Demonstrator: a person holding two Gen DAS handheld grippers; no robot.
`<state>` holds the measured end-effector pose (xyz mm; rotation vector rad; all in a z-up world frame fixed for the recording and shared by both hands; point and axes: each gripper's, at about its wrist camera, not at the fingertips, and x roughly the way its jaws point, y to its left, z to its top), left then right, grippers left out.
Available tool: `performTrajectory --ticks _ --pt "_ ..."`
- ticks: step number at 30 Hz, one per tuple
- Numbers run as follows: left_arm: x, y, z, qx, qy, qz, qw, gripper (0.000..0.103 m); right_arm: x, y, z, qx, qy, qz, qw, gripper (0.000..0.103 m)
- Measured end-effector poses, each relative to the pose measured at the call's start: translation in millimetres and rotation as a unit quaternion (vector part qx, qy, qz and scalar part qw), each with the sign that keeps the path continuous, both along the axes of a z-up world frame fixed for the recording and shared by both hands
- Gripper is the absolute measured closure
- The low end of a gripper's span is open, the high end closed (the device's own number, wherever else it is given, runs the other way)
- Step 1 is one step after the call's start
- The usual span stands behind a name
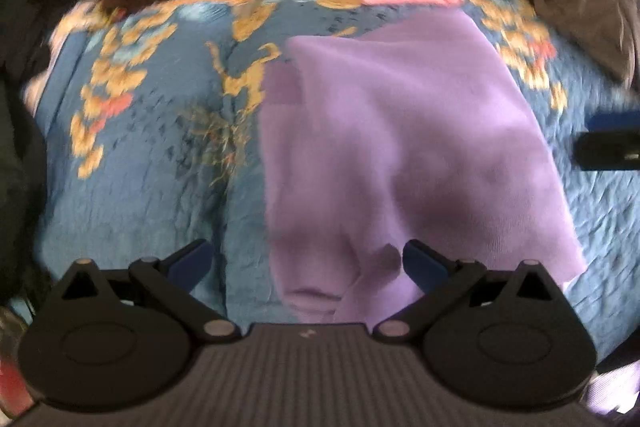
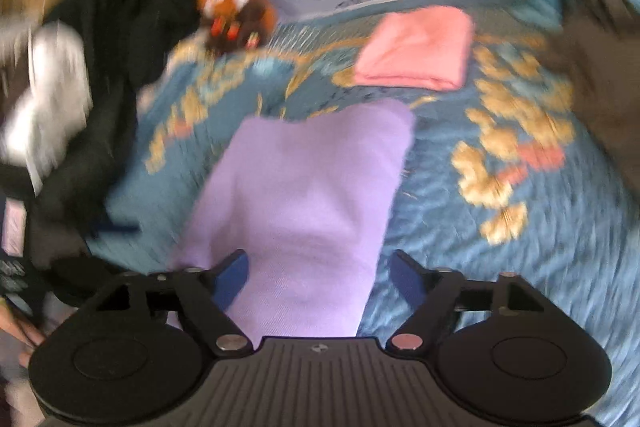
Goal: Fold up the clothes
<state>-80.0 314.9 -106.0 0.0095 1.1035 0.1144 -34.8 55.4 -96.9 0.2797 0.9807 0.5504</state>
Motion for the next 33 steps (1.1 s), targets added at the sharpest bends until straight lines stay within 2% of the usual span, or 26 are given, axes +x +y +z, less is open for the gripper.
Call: performTrajectory --ticks 3,6,9,14,16,22,27,28,29,30,31,33 --pt "-11.0 30.2 2.5 -0.075 -0.007 0.054 0.9957 0.000 -6.2 -26.4 -18.8 0.058 0.045 -0.019 0.997 0.015" --pt "-23.4 44.5 1.8 -0.118 -0.011 0.075 0.9901 0.000 -13.5 -36.0 -36.9 0.100 0.077 -0.025 0.992 0.015" --pt "-33.9 44.3 2.8 -0.134 -0.015 0.073 0.9883 0.000 -22.1 -36.1 -53.0 0.137 0.098 -0.025 0.985 0.015" --pt "-48.1 41.9 9.0 -0.150 -0.024 0.079 0.9853 0.000 -31.8 -17.0 -80.3 0.154 0.142 -0.030 0.977 0.015" --pt "-51.8 43.7 12.6 -0.154 -0.027 0.085 0.9841 0.000 -33.7 -10.0 -89.8 0.177 0.157 -0.031 0.971 0.015" --pt "-63.5 51.0 15.1 -0.167 -0.030 0.100 0.9805 0.000 -31.5 4.9 -108.8 0.260 0.180 -0.067 0.946 0.000" --pt "-73.6 57.5 14.0 -0.179 -0.029 0.112 0.9772 0.000 -29.7 14.8 -103.3 0.245 0.172 -0.074 0.951 0.001" --pt "-74.8 59.0 11.9 -0.183 -0.027 0.116 0.9759 0.000 -30.0 13.8 -102.5 0.243 0.171 -0.078 0.952 0.009" --pt "-75.7 61.0 9.1 -0.190 -0.025 0.123 0.9738 0.000 -30.4 12.9 -101.7 0.242 0.170 -0.082 0.952 0.030" --pt "-76.3 63.5 5.7 -0.199 -0.022 0.131 0.9710 0.000 -30.0 9.4 -102.0 0.242 0.172 -0.086 0.951 0.047" --pt "-76.9 66.6 2.0 -0.211 -0.019 0.140 0.9672 0.000 -29.5 5.3 -102.4 0.243 0.174 -0.089 0.950 0.059" --pt "-78.9 72.1 -5.6 -0.236 -0.013 0.161 0.9583 0.000 -28.1 0.8 -100.0 0.255 0.177 -0.089 0.947 0.064"
